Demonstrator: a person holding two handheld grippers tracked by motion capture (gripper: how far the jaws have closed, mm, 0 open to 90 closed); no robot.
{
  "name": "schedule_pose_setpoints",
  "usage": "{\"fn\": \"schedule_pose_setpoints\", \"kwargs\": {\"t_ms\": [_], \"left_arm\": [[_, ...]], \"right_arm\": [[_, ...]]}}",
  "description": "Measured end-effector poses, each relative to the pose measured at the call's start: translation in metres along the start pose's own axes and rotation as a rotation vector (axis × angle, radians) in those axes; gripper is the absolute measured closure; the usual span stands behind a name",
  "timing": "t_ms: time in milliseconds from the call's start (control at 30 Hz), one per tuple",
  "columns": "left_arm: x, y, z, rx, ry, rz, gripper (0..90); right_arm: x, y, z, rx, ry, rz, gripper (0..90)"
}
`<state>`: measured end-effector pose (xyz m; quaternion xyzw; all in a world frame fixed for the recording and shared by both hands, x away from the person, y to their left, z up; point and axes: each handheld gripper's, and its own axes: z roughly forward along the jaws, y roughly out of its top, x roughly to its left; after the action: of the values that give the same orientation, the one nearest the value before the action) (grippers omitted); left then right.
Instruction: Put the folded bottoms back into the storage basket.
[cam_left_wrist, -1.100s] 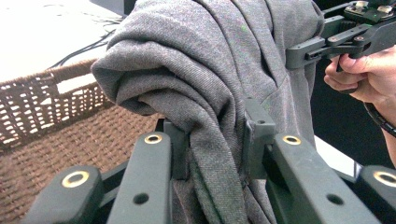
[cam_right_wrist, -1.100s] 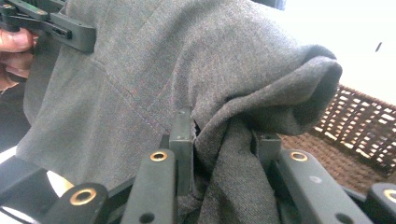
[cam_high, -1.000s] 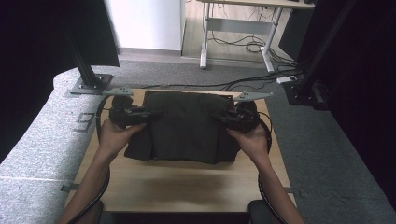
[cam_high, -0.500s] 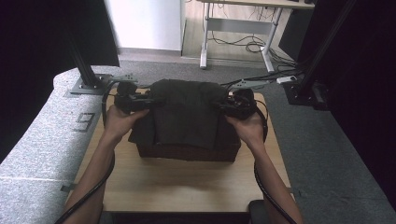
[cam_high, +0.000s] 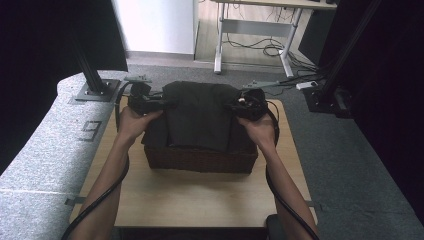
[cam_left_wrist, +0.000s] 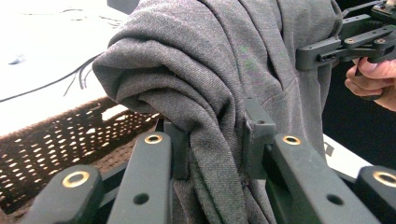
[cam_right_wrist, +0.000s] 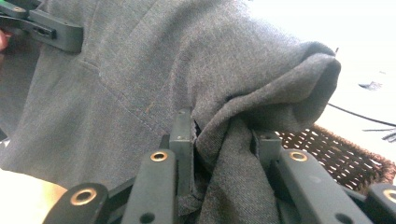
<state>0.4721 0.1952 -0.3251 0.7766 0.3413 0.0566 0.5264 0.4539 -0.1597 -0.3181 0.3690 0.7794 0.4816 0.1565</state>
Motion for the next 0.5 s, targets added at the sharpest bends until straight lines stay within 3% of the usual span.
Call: {"fn": "schedule_pose_setpoints", "kwargs": {"t_ms": [500], "left_arm": [[0.036, -0.020, 0.036, 0.037, 0.020, -0.042, 69.5]], "right_arm": [[-0.025, -0.018, 0.046, 0.047, -0.034, 0.045, 68.5]]}}
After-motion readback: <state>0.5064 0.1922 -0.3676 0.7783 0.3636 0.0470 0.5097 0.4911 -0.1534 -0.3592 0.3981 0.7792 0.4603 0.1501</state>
